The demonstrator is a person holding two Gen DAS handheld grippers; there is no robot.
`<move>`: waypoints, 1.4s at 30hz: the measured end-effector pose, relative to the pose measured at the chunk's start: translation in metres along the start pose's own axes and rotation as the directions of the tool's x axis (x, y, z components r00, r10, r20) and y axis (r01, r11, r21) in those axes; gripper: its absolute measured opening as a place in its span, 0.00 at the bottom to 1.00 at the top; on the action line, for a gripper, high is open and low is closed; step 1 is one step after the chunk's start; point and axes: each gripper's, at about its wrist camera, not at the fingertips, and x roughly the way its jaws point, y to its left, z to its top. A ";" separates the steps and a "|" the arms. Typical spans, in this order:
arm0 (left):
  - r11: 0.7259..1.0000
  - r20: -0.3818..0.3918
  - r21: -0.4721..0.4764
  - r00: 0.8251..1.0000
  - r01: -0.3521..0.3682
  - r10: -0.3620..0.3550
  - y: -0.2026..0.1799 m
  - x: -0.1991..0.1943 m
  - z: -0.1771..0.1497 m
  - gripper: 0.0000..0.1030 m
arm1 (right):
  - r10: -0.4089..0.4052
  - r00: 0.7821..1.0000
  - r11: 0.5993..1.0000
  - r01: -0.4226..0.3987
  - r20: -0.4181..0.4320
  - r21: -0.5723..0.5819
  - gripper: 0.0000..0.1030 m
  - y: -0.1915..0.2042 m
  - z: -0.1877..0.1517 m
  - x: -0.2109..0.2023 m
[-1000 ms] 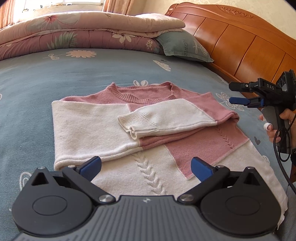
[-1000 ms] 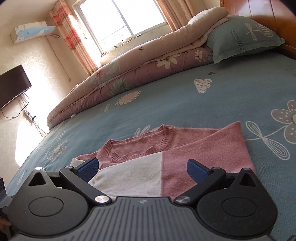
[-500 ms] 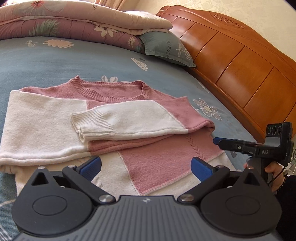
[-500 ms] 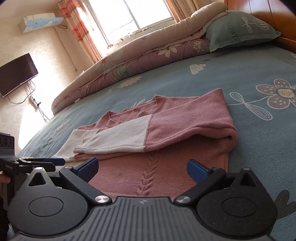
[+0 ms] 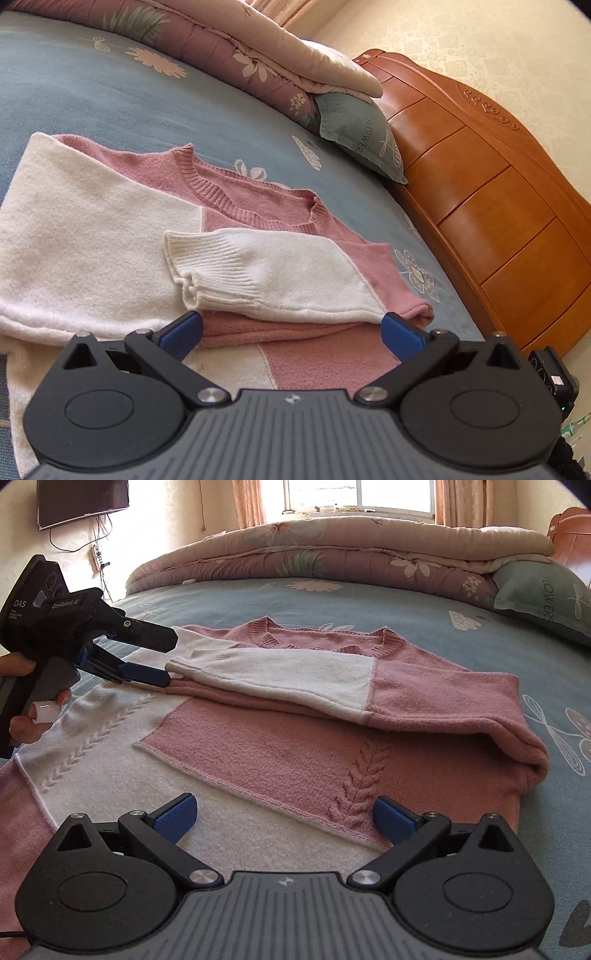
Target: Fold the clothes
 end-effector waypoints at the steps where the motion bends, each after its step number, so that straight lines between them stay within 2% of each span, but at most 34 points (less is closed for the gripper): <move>1: 1.000 -0.001 -0.009 1.000 -0.004 0.004 0.001 -0.001 0.002 0.99 | -0.006 1.000 1.000 0.006 -0.002 -0.007 1.00 0.001 0.000 0.001; 7: 0.997 -0.033 -0.068 0.999 -0.023 0.021 0.015 0.005 0.010 0.99 | -0.022 1.000 0.999 0.022 -0.002 -0.024 1.00 0.004 0.000 0.004; 11: 0.982 -0.049 -0.190 0.998 0.024 -0.034 0.030 0.017 0.027 0.99 | -0.010 1.000 1.000 0.010 0.002 -0.012 1.00 0.002 0.000 0.003; 17: 0.943 -0.089 -0.332 0.994 0.029 -0.062 0.045 0.045 0.047 0.99 | 0.019 1.000 1.000 -0.019 -0.002 0.017 1.00 -0.004 0.001 -0.001; 20: 0.929 -0.110 -0.366 0.988 0.058 -0.105 0.049 0.043 0.042 0.99 | 0.028 1.000 0.999 -0.028 -0.007 0.025 1.00 -0.007 0.000 -0.005; 22: 0.931 -0.129 -0.357 0.983 0.074 -0.128 0.048 0.038 0.038 0.99 | 0.032 0.999 0.999 -0.032 -0.008 0.026 1.00 -0.010 -0.002 -0.009; 27: 0.902 -0.111 -0.429 0.989 0.037 -0.093 0.054 0.054 0.048 0.99 | 0.031 0.999 0.999 -0.031 -0.009 0.033 1.00 -0.016 -0.005 -0.015; 29: 0.900 -0.089 -0.436 0.994 0.015 -0.060 0.050 0.060 0.051 0.98 | 0.030 1.000 0.999 -0.030 -0.009 0.040 1.00 -0.017 -0.005 -0.016; 31: 0.916 -0.071 -0.402 0.997 -0.007 -0.024 0.043 0.057 0.048 0.97 | 0.030 1.000 0.998 -0.030 -0.009 0.047 1.00 -0.018 -0.005 -0.016; 32: 0.928 -0.061 -0.372 0.998 -0.022 0.000 0.040 0.053 0.044 0.89 | 0.030 0.999 0.998 -0.030 -0.009 0.049 1.00 -0.018 -0.005 -0.016; 33: 0.936 -0.052 -0.349 0.998 -0.042 0.026 0.038 0.048 0.039 0.74 | 0.031 0.999 0.998 -0.030 -0.010 0.048 1.00 -0.018 -0.005 -0.016; 34: 0.938 -0.043 -0.342 0.998 -0.056 0.044 0.039 0.042 0.033 0.66 | 0.031 0.999 0.998 -0.031 -0.011 0.046 1.00 -0.018 -0.005 -0.016; 36: 0.936 -0.029 -0.343 0.997 -0.073 0.068 0.043 0.033 0.024 0.41 | 0.033 0.999 0.998 -0.033 -0.012 0.044 1.00 -0.019 -0.005 -0.016; 37: 0.934 -0.027 -0.346 0.996 -0.084 0.080 0.046 0.031 0.021 0.34 | 0.034 0.999 0.998 -0.034 -0.013 0.044 1.00 -0.019 -0.005 -0.017; 38: 0.932 -0.027 -0.348 0.995 -0.099 0.096 0.048 0.029 0.019 0.22 | 0.035 0.999 0.998 -0.035 -0.013 0.045 1.00 -0.019 -0.005 -0.017; 39: 0.931 -0.032 -0.344 0.993 -0.120 0.116 0.048 0.029 0.019 0.14 | 0.036 0.999 0.998 -0.035 -0.013 0.046 1.00 -0.019 -0.006 -0.018; 42: 0.937 -0.036 -0.306 0.986 -0.169 0.166 0.040 0.028 0.029 0.10 | 0.034 0.999 0.998 -0.033 -0.013 0.051 1.00 -0.020 -0.005 -0.017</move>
